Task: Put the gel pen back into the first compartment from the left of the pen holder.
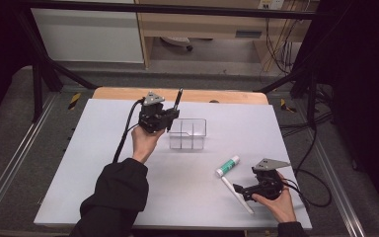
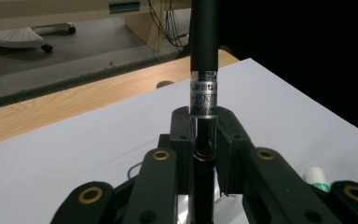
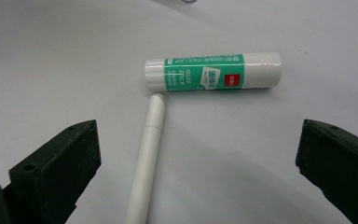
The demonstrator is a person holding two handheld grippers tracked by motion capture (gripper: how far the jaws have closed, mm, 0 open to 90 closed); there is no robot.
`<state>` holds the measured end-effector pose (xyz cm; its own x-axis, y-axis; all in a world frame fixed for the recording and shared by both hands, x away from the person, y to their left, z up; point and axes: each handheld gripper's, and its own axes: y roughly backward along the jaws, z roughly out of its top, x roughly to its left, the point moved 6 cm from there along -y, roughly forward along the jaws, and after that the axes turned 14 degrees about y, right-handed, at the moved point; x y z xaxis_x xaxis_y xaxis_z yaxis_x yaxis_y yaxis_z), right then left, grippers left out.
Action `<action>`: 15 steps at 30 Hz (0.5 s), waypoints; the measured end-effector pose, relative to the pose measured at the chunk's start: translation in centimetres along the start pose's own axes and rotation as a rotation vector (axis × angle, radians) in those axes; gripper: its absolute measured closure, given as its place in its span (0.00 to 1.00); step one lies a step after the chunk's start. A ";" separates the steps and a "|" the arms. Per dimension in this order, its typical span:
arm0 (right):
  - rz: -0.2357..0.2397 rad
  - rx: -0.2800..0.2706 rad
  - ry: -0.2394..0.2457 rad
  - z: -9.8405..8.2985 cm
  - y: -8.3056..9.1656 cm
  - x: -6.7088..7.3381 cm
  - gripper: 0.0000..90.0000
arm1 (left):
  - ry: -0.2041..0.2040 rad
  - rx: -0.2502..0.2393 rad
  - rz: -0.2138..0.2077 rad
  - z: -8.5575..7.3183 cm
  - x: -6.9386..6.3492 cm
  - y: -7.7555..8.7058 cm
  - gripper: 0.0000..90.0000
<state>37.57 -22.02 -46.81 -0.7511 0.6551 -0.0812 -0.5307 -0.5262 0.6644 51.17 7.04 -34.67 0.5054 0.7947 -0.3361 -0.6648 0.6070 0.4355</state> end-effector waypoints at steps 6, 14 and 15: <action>0.001 0.001 0.002 0.0 0.0 0.0 0.01 | -0.009 0.001 0.016 0.2 0.2 -1.2 0.87; 0.002 0.001 0.002 0.0 0.0 0.0 0.01 | -0.008 0.008 0.021 -0.2 0.9 -2.9 0.87; 0.002 0.001 0.004 0.0 0.0 0.0 0.01 | -0.009 0.009 0.026 -0.3 1.1 -3.1 0.87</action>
<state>37.56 -22.04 -46.84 -0.7536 0.6520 -0.0832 -0.5291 -0.5267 0.6653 53.61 6.03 -36.59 0.4934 0.8099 -0.3171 -0.6724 0.5865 0.4516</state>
